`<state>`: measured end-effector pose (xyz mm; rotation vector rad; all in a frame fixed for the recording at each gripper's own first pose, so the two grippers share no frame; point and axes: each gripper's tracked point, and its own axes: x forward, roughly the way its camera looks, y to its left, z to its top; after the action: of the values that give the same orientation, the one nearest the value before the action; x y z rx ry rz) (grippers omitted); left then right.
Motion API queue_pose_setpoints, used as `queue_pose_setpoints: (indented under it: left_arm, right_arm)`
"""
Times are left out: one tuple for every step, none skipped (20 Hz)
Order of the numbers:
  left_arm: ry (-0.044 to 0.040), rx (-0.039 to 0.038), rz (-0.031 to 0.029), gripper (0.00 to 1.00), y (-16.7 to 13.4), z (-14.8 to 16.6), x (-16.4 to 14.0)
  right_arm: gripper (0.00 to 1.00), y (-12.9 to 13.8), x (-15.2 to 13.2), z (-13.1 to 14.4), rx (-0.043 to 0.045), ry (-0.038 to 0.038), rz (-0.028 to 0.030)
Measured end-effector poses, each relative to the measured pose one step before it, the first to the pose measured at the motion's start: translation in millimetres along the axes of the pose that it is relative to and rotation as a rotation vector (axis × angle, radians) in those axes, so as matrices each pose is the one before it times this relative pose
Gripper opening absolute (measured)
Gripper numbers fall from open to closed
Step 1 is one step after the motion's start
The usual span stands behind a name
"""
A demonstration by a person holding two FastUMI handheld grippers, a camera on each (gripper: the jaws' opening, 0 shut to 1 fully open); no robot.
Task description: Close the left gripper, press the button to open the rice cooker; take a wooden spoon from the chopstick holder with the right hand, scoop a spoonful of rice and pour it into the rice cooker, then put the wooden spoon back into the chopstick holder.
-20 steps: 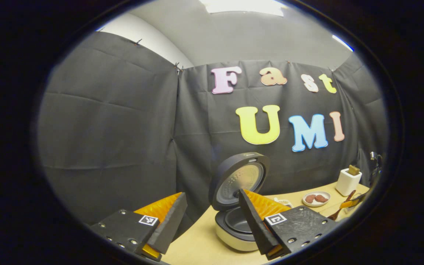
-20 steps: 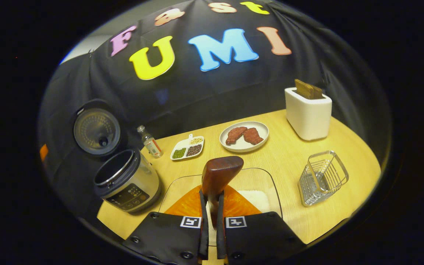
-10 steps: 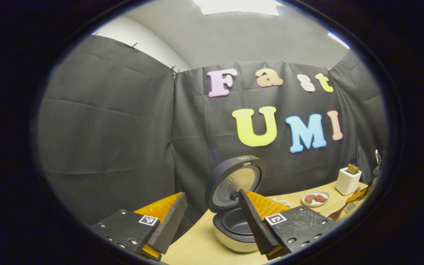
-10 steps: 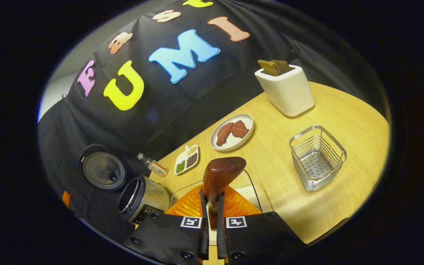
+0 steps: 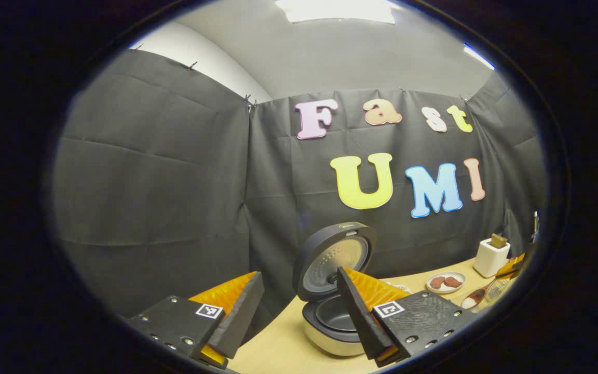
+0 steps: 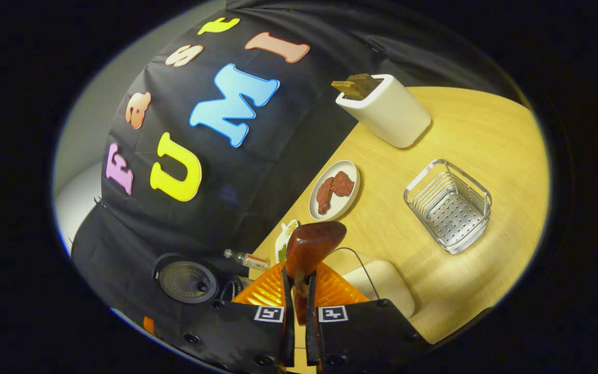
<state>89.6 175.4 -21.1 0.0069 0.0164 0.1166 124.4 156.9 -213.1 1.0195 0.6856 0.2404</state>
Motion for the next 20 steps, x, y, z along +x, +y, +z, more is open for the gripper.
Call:
queue_pose_setpoints:
  left_arm:
    - [-0.00181, -0.00067, 0.00242, 0.89, 0.21, 0.91, -1.52]
    - [-0.00216, 0.00056, 0.00374, 0.89, 1.98, 0.66, -1.65]
    - [-0.00184, 0.00065, 0.00377, 0.89, 2.19, 1.62, -1.32]
    - [-0.00051, 0.00055, 0.00373, 0.89, 0.98, 0.2, -1.35]
    - [-0.00004, -0.00017, 0.00341, 0.89, 1.82, 0.43, -2.4]
    - [0.00228, 0.00045, 0.00422, 0.89, 1.77, -1.48, -1.78]
    - [0.00333, 0.00128, 0.00618, 0.89, 2.53, -1.64, -1.47]
    - [0.00401, 0.001, 0.00518, 0.89, 2.43, -1.08, -1.75]
    - [0.00221, 0.00018, 0.00609, 0.89, 3.23, -0.47, -2.74]
    - [0.00036, -0.00024, 0.00712, 0.89, 2.87, -0.73, -0.89]
    - [-0.00014, -0.00015, 0.00721, 0.89, 3.72, -0.38, -1.88]
    - [-0.00047, -0.00048, 0.00984, 0.89, 5.62, -0.93, -2.27]
    - [0.00046, -0.00147, 0.00844, 0.89, 4.02, 0.21, -0.86]
    - [0.00258, -0.00311, 0.00789, 0.89, 5.18, -0.79, -1.43]
    - [0.00235, -0.00268, 0.00797, 0.89, 3.79, -1.63, -0.38]
    - [0.00126, -0.00351, 0.00719, 0.89, 5.03, 0.15, -1.12]
    - [0.0023, -0.00267, 0.00699, 0.89, 4.35, -2.33, -1.69]
    - [0.00337, -0.00222, 0.00612, 0.89, 4.19, -1.39, -0.5]
    - [0.00405, -0.00191, 0.00497, 0.89, 1.96, -2.03, -0.3]
    - [0.00349, 0.0002, 0.00504, 0.89, 0.6, 0.25, -1.51]
  right_arm:
    - [0.1, 4.64, 0.47, -0.26, 0.02675, 0.00357, 0.01793]
    - [0.1, 6.32, -0.33, -2.57, 0.02236, 0.00559, 0.01606]
    - [0.07, 7.42, 0.37, -2.19, 0.02454, 0.00802, 0.01628]
    - [0.1, 9.05, 1.86, -2.09, 0.02583, 0.00814, 0.02144]
    - [0.1, 8.59, 2.72, -3.51, 0.02335, 0.01093, 0.02316]
    - [0.1, 9.18, 2.38, -3.51, 0.01924, 0.00989, 0.02357]
    - [0.1, 8.39, 3.42, -3.87, 0.0119, 0.01071, 0.01774]
    - [0.1, 7.82, 4.44, -4.56, 0.00373, 0.01105, 0.01463]
    - [0.1, 7.79, 4.48, -4.41, -0.00838, 0.01147, 0.0135]
    - [0.1, 9.07, 2.98, -4.74, -0.01311, 0.01248, 0.01233]
    - [0.1, 8.92, 5.77, -4.47, -0.01273, 0.01362, 0.01454]
    - [0.1, 10.48, 7.62, -4.75, -0.01045, 0.0113, 0.01657]
    - [0.1, 10.29, 7.04, -3.36, -0.00767, 0.01094, 0.01873]
    - [0.1, 10.83, 7.08, -4.57, -0.00635, 0.0083, 0.01714]
    - [0.1, 9.52, 6.51, -4.59, -0.0081, 0.00963, 0.01726]
    - [0.13, 8.88, 8.0, -5.33, -0.01136, 0.01128, 0.01396]
    - [0.1, 7.54, 8.43, -4.88, -0.01427, 0.01161, 0.0114]
    - [0.1, 6.33, 7.72, -5.6, -0.01667, 0.01206, 0.00826]
    - [0.1, 6.02, 8.07, -4.96, -0.01638, 0.01066, 0.00702]
    - [0.1, 4.98, 8.82, -5.99, -0.01388, 0.01197, 0.006]
